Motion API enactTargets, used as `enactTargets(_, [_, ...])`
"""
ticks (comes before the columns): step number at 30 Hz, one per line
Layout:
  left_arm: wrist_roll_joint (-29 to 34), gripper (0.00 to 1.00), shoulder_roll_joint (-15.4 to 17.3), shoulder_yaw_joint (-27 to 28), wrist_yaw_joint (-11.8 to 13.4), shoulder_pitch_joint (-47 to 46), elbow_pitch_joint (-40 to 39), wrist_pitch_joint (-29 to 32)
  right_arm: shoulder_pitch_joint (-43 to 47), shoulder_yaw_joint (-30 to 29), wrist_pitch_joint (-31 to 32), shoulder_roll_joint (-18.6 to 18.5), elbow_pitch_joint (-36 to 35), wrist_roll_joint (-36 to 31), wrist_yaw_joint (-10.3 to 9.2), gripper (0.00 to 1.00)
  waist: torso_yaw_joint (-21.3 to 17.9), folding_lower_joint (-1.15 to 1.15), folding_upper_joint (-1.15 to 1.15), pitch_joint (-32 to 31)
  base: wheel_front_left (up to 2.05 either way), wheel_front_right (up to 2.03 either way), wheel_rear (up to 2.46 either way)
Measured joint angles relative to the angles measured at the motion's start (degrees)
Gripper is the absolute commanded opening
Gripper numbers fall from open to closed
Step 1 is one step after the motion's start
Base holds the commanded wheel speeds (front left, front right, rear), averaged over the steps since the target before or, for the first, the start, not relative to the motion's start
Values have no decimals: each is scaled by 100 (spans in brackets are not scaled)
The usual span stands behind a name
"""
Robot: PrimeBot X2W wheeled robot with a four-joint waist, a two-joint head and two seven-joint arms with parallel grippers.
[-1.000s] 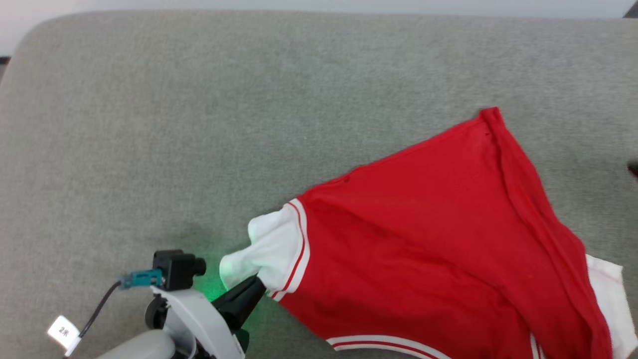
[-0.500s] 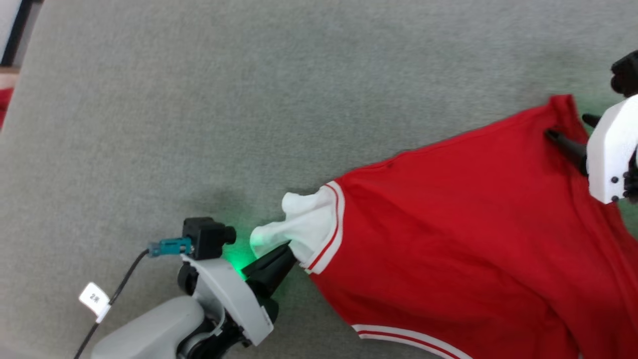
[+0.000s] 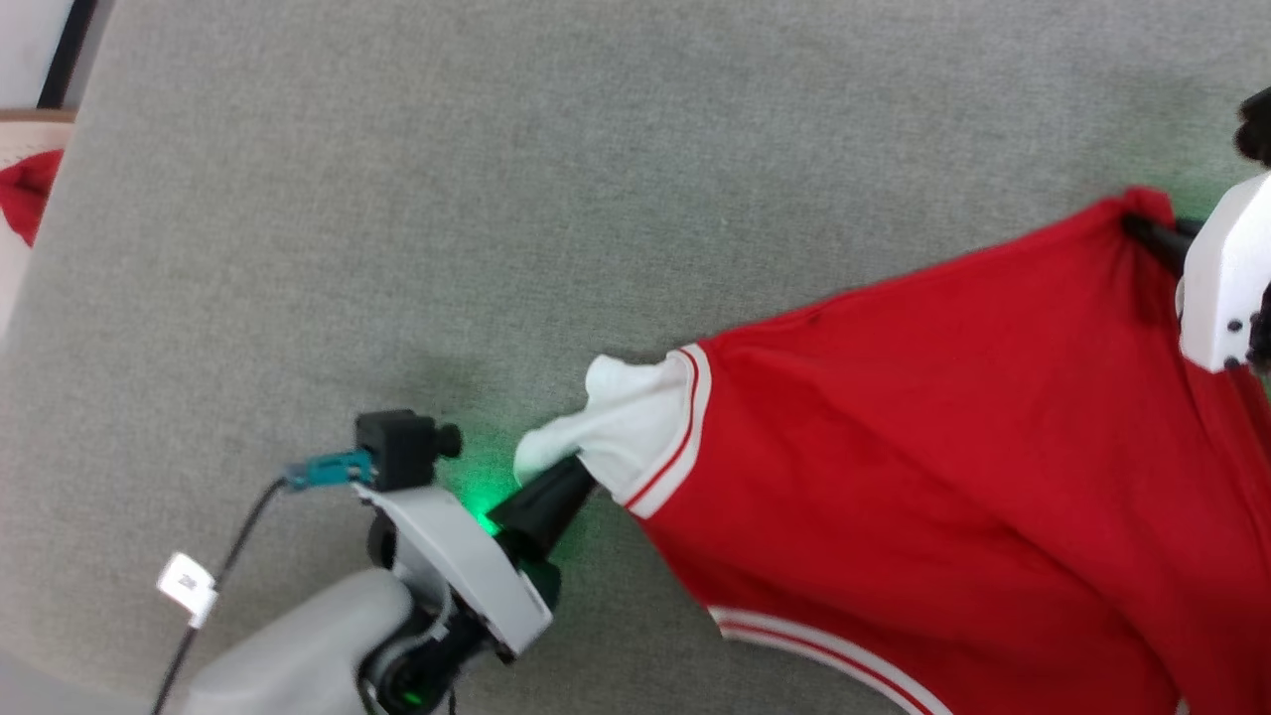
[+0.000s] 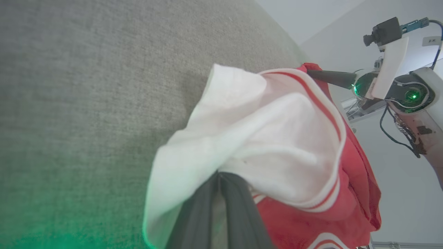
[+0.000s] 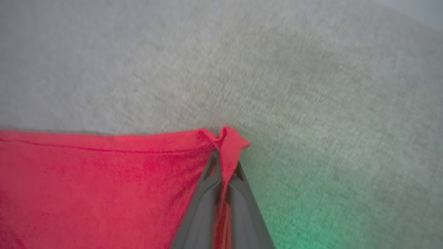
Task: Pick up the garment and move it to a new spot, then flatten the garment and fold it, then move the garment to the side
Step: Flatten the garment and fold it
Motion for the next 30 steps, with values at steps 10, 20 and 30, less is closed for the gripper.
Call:
enactTargets(10, [-735, 0, 476, 892, 9, -1373, 0, 453, -1125, -1346, -1599, 751, 1045, -167, -1, 0, -265, 0, 0, -186, 0, 0, 0])
enactTargets(20, [-1095, 0, -80, 1897, 100, -4535, 2103, 1058, -3466, -2462, -3017, 1274, 2286, -1011, 9, 0, -558, 0, 0, 80, 0, 0, 0])
enactTargets(30, [-806, 0, -650, 2019, 18, -6137, 3426, 855, -4628, -2882, -3816, 1702, 3527, -1395, 23, 0, -832, 0, 0, 289, 0, 0, 0])
